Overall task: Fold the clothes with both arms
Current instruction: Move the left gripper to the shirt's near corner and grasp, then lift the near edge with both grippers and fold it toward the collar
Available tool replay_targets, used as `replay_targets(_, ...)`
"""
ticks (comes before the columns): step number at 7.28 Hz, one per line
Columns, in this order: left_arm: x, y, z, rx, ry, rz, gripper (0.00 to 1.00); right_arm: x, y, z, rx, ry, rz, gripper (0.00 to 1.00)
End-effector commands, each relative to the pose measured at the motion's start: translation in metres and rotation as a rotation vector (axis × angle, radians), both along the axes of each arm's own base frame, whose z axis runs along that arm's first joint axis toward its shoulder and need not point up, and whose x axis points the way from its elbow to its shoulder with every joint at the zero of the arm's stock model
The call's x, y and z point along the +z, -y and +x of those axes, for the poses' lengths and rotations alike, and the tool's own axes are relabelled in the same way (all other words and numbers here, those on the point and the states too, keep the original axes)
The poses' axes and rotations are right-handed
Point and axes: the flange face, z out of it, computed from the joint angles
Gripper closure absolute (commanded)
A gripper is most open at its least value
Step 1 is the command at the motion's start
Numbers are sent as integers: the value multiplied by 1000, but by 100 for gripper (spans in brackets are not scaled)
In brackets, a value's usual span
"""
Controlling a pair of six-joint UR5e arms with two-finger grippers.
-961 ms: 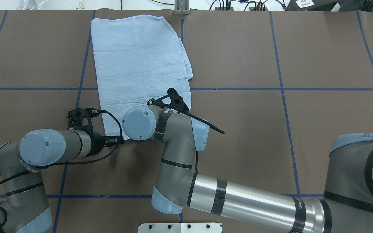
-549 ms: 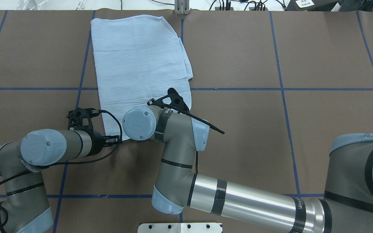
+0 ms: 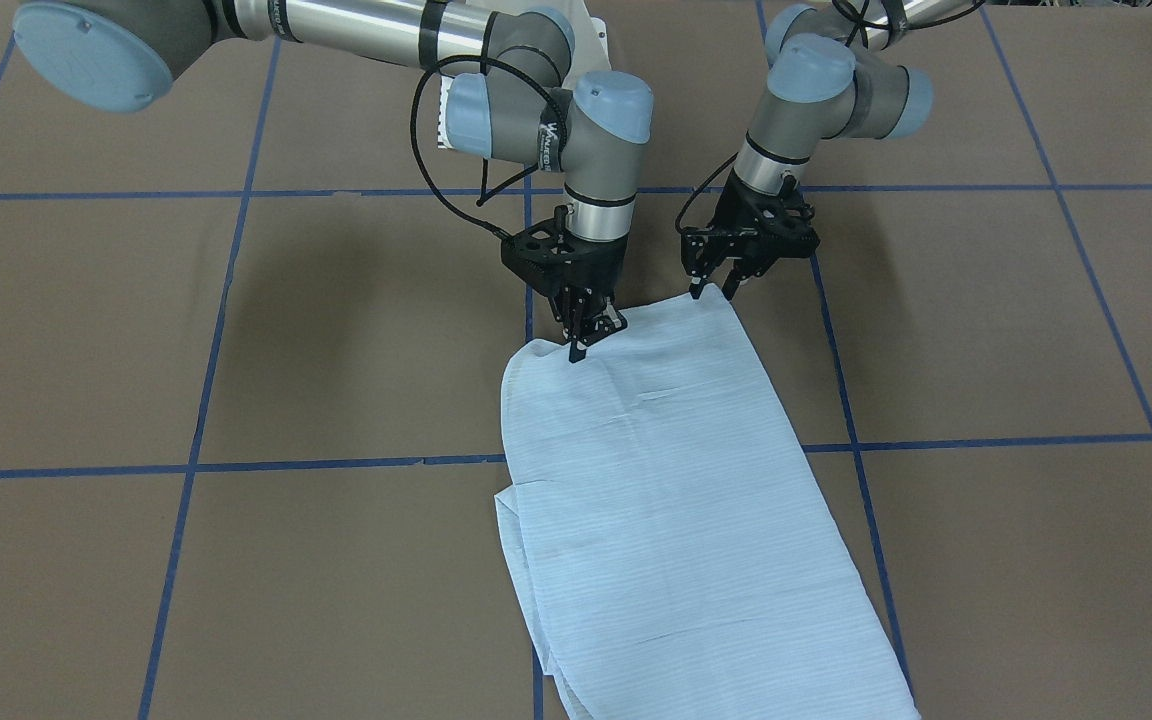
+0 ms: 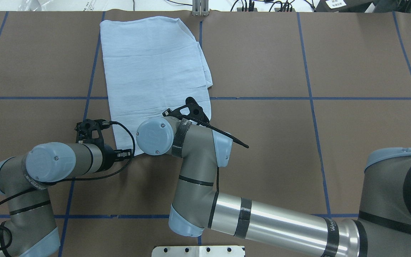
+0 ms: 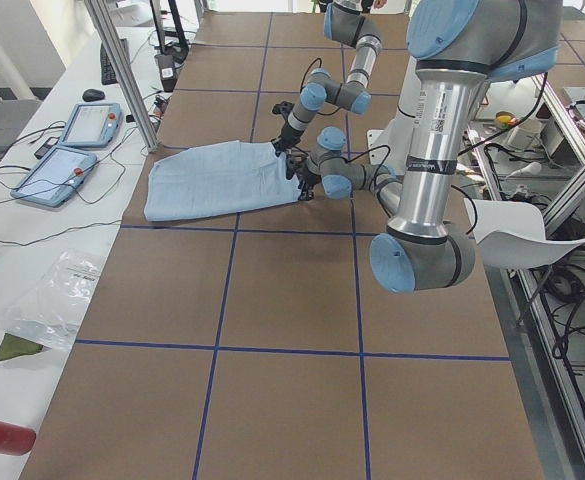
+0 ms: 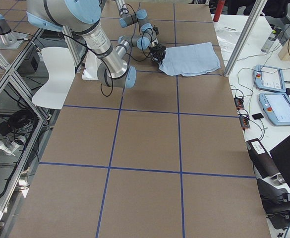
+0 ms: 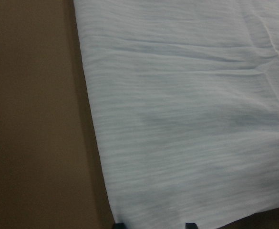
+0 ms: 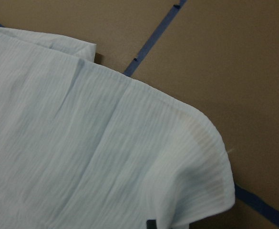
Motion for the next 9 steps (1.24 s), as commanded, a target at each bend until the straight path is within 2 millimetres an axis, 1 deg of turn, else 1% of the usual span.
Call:
replay_targets(1,1,0,0,-1,2,0,52,1,0,0,0,-1,0,100)
replay_targets(2,1,0,0,0,1,-2,79,-1,0,0,0,1,0,100)
replay_targets(3,1,0,0,0,0,-1,100,-1,0,0,0,1,0,100)
replay_targets(4,-1,0,0,-1,-2,2,100,3,0,0,0,-3,-1,100)
replay_targets(5,-11,0,-3,-6,-21,14,100,11,-1,3,0,-6,-2,100)
replay_targets(6,-43,0,-3,-9,-74,36,100,21,-8,22,-1,16,7,100)
replay_targets(7,-74,-2,-7,-5,-130,57,100,26,-19,53,-3,51,22,100)
replay_targets(8,-95,-2,-6,-3,-167,70,100,39,-36,84,-17,79,36,100)
replay_targets(9,-111,-2,-5,-17,-206,48,100,51,-73,110,-53,93,47,100)
